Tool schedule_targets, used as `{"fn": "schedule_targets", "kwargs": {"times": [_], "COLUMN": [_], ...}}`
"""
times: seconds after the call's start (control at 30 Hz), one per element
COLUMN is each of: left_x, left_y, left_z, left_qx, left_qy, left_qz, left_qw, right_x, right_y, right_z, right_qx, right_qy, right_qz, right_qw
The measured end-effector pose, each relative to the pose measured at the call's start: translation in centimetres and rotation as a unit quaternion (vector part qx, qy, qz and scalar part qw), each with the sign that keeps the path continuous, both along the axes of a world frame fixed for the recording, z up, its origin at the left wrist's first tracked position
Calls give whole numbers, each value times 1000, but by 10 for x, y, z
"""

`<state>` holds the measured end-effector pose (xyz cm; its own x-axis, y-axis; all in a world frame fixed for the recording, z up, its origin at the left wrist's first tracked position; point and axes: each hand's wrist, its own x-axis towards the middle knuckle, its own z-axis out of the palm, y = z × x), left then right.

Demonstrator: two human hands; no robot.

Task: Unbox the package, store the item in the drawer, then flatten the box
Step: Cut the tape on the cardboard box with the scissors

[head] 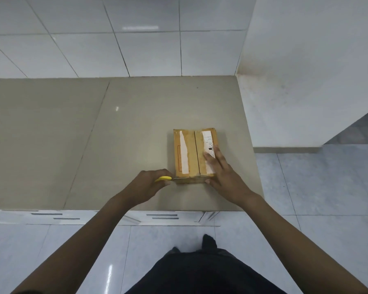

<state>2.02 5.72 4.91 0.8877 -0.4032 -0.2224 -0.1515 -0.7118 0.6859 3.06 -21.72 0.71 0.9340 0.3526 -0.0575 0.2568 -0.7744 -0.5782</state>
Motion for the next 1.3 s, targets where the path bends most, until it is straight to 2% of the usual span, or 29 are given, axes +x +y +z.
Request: {"fn": "schedule_targets", "kwargs": {"times": [0.2, 0.37, 0.43, 0.5, 0.53, 0.6, 0.67, 0.73, 0.8, 0.87, 0.9, 1.0, 1.07, 1.2, 1.3], "left_x": [12, -4, -11, -14, -15, -17, -19, -19, -20, -21, -22, -24, -16, 7, 13], "left_y": [0, -2, 3, 13, 17, 25, 25, 18, 8, -6, -14, -37, -40, -30, -39], "left_z": [12, 20, 18, 10, 5, -7, -22, -31, -33, -29, -27, -22, -21, -13, -11], "left_qx": [-28, -77, -124, -172, -164, -77, 1, 29, 44, 50, 20, -113, -121, -82, 3], "left_qy": [72, 102, 88, 34, -6, -89, -110, -84, -75, -102, -94, -20, 6, 5, -86], "left_qz": [-35, -137, -63, 90, 171, 272, 286, 275, 259, 225, 214, 183, 182, 165, 107], "left_qw": [996, 982, 986, 980, 971, 955, 952, 957, 962, 968, 972, 976, 976, 983, 991], "right_x": [-2, -1, -1, -2, -3, -5, -11, -19, -26, -34, -38, -49, -54, -55, -50], "right_y": [7, 9, 8, 8, 8, 10, 13, 16, 19, 26, 30, 45, 55, 66, 67], "right_z": [-6, -10, -10, -9, -7, -3, 0, -1, 0, 3, 6, 17, 25, 39, 47], "right_qx": [-39, -51, -51, -76, -95, -102, -67, -28, -18, -2, 15, 95, 167, 329, 451], "right_qy": [-31, -42, -43, -64, -81, -128, -198, -276, -308, -282, -258, -169, -92, -16, 37], "right_qz": [-29, -44, -41, -45, -51, -54, -28, 13, 49, 55, 47, -19, -72, -192, -271], "right_qw": [998, 997, 997, 994, 991, 985, 977, 961, 950, 958, 965, 981, 979, 924, 849]}}
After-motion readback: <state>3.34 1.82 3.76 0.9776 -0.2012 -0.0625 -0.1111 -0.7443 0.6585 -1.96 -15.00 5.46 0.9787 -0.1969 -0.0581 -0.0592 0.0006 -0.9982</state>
